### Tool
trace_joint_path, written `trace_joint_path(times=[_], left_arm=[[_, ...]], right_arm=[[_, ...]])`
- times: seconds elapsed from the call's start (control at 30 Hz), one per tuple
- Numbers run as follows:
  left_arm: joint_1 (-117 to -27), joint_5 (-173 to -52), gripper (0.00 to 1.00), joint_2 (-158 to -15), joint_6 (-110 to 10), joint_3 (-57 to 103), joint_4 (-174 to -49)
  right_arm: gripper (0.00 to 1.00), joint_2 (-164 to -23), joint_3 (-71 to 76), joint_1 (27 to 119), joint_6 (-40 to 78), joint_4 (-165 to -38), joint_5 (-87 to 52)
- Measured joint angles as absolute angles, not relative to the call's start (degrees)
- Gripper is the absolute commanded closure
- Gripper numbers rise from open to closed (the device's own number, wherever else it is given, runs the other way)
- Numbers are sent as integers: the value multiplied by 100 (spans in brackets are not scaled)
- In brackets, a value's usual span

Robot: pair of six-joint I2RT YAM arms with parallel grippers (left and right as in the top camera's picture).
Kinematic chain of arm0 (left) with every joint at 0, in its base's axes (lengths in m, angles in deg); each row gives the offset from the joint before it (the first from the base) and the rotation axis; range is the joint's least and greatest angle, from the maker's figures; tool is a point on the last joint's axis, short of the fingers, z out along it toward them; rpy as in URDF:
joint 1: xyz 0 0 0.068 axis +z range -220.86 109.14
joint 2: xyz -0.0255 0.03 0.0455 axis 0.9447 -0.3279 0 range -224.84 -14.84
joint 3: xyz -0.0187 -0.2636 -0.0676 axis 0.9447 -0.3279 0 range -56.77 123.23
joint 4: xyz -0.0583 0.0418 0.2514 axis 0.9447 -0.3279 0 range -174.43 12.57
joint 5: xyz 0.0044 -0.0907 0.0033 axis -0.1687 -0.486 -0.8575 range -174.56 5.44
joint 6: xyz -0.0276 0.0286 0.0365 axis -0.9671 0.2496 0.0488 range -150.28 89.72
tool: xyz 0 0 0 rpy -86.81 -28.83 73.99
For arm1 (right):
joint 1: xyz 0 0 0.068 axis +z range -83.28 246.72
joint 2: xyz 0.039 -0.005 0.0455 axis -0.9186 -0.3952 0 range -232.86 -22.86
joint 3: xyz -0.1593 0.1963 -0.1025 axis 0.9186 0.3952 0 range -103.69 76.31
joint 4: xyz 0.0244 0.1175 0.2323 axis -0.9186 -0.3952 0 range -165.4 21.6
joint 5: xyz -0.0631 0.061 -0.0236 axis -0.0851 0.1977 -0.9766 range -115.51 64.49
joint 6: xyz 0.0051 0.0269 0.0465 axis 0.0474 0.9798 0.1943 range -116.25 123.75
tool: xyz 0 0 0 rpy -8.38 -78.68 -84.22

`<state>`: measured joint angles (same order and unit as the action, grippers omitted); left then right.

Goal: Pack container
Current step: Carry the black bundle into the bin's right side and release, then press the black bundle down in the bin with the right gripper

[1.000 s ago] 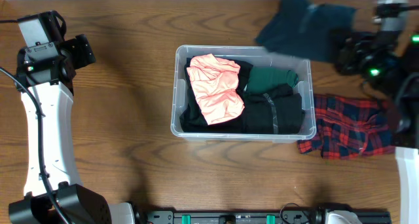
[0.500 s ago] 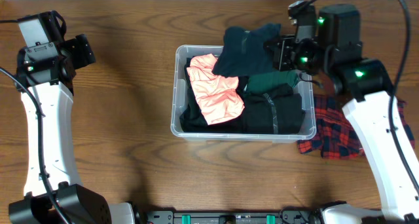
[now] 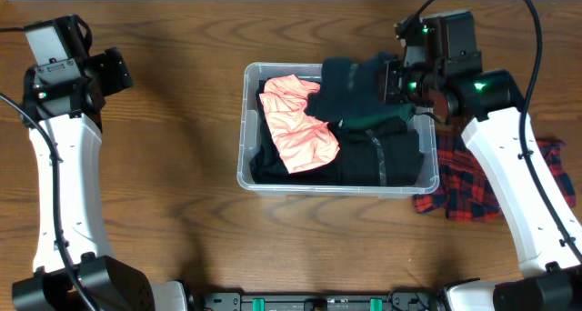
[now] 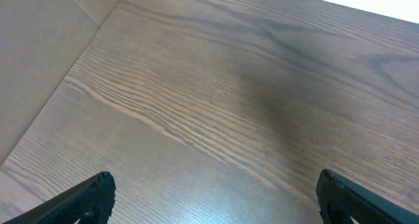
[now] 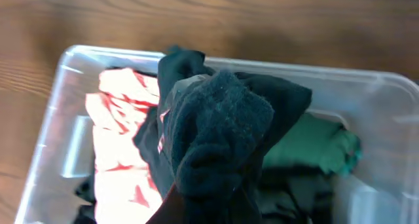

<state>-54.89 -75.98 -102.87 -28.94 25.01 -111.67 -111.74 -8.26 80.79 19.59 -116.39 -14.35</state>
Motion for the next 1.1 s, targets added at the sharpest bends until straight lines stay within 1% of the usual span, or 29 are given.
trace_joint_path(times=[0.3,0.6,0.7,0.8,0.87,1.1], left_arm=[[-5489,-7598,2,-10287,-2894,2499,-11167],[-5489,-7598,2,-10287,-2894,2501,-11167],[-5489,-7598,2,-10287,-2894,2501,-11167],[-5489,-7598,2,-10289,-2894,2499,-11167],[-5489,-7598,2,-10287,-2894,2501,-11167],[-5489,-7598,2,-10287,-2892,2501,-11167]], right_arm=[[99,-11346,-826,8079,1749,-11829,-2237],[99,-12107,-826,8077,1519,-11835,-2539],[97,-12297,-826,8066,1473,-11868,-2731],[94,-12400,-826,8040,1344,-11857,-2856],[95,-12431,-826,8031,1205,-11827,-2902],[95,-12481,-826,8029,901,-11674,-3083]])
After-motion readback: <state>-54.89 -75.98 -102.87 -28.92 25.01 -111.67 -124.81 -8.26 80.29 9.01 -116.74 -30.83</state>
